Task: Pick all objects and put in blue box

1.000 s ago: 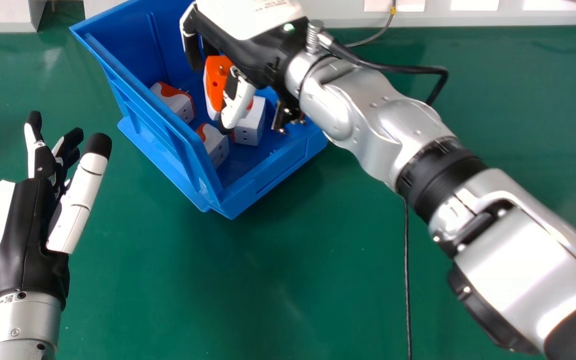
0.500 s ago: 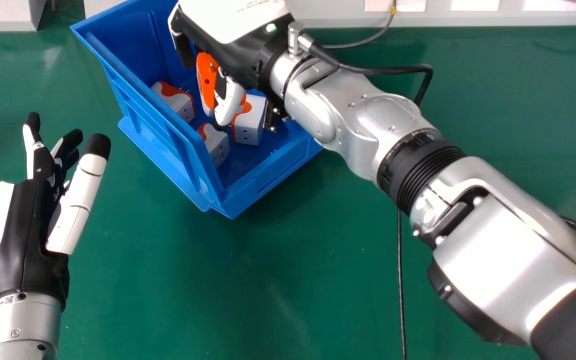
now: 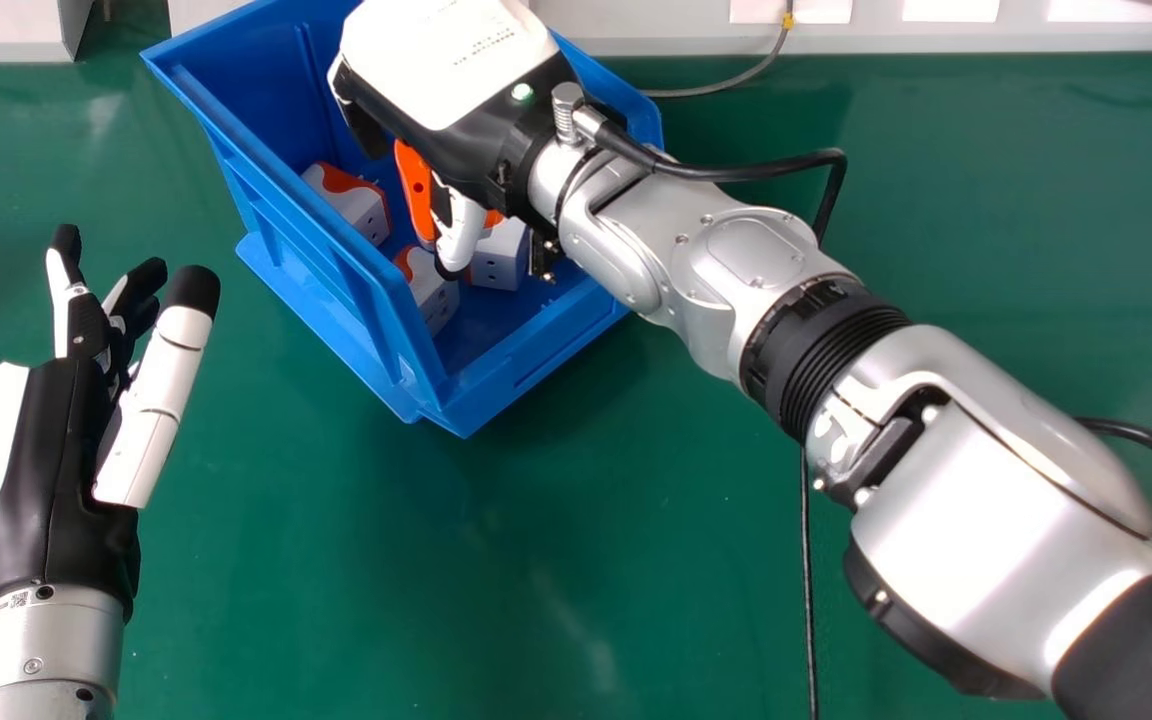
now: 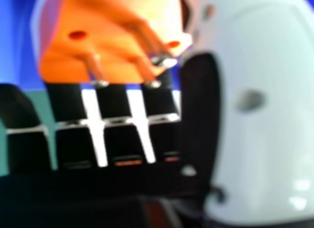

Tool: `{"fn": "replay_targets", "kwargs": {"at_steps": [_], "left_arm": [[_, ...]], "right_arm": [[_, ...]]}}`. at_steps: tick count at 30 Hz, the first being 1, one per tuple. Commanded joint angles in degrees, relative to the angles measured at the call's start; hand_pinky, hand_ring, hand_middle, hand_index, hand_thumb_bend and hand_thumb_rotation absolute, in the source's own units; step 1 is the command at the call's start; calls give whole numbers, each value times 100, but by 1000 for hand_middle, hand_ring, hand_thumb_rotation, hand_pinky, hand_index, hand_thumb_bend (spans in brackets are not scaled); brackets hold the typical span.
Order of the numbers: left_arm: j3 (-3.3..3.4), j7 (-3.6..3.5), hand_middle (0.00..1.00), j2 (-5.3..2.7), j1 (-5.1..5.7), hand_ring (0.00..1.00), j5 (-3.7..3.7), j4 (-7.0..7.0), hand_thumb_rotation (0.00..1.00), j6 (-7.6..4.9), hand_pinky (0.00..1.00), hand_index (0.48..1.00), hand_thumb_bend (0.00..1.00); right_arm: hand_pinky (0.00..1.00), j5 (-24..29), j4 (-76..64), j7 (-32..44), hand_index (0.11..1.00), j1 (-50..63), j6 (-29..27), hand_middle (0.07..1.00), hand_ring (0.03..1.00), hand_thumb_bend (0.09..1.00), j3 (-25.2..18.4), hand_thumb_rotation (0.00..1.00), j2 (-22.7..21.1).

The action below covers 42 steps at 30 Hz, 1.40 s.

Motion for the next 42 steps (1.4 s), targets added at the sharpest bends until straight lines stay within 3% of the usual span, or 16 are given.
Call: {"fn": "replay_targets", "kwargs": {"at_steps": [1, 5, 8, 9, 10, 12, 13, 14, 15, 21, 26, 36, 42], "left_arm": [[-20, 21, 936, 9, 21, 948, 27, -177, 844, -55, 880, 936, 722], [-23, 20, 936, 14, 23, 949, 28, -171, 847, -65, 880, 936, 726], [-19, 15, 936, 22, 20, 949, 27, -165, 848, -77, 880, 936, 727], [-14, 12, 936, 25, 22, 949, 23, -163, 849, -83, 880, 936, 729], [-19, 14, 936, 26, 21, 949, 30, -164, 849, -84, 880, 936, 729], [-27, 16, 936, 24, 21, 949, 36, -188, 851, -65, 880, 936, 730], [-28, 16, 936, 23, 17, 949, 33, -195, 851, -56, 880, 936, 731], [-30, 15, 936, 21, 16, 949, 31, -196, 851, -57, 880, 936, 731], [-32, 15, 937, 20, 16, 949, 30, -195, 852, -60, 880, 936, 732], [-52, 8, 938, 24, -11, 949, 37, -113, 853, -122, 881, 936, 733], [-32, -17, 941, 34, -54, 951, 5, -17, 854, -179, 885, 937, 729], [-53, -3, 948, 38, -104, 954, 46, 10, 854, -149, 891, 942, 721], [-31, -21, 948, 44, -168, 955, 2, 81, 854, -126, 892, 943, 718]], "right_arm": [[269, 169, -25, -177, 515, -128, 40, 461, 353, 514, -148, 0, 30], [311, 543, -31, 105, 513, -29, -17, 487, 390, 508, -455, 0, 55], [330, 316, -55, 161, 508, -9, 90, 503, 416, 505, -196, 0, -6], [428, 206, -54, 136, 595, -13, 91, 602, 530, 505, -73, 49, -44], [428, 117, -50, 117, 595, -17, 84, 602, 530, 505, 20, 49, -78], [602, 11, -45, 88, 741, -19, 106, 745, 700, 504, 135, 172, -113], [672, -33, -44, 81, 793, -17, 143, 796, 760, 504, 173, 223, -118], [672, -80, -46, 74, 793, -14, 197, 796, 760, 504, 222, 223, -124], [786, -111, -48, 71, 868, -11, 234, 870, 846, 509, 255, 312, -127], [965, -193, -71, -3, 978, 91, 369, 979, 975, 518, 354, 501, -142], [986, -201, -85, -46, 991, 136, 393, 992, 990, 515, 376, 535, -167], [999, -96, -165, -116, 1000, 206, 488, 1000, 1000, 508, 256, 564, -261], [1000, 272, -750, -245, 1000, 591, 352, 1000, 1000, 495, -183, 564, -550]]}}
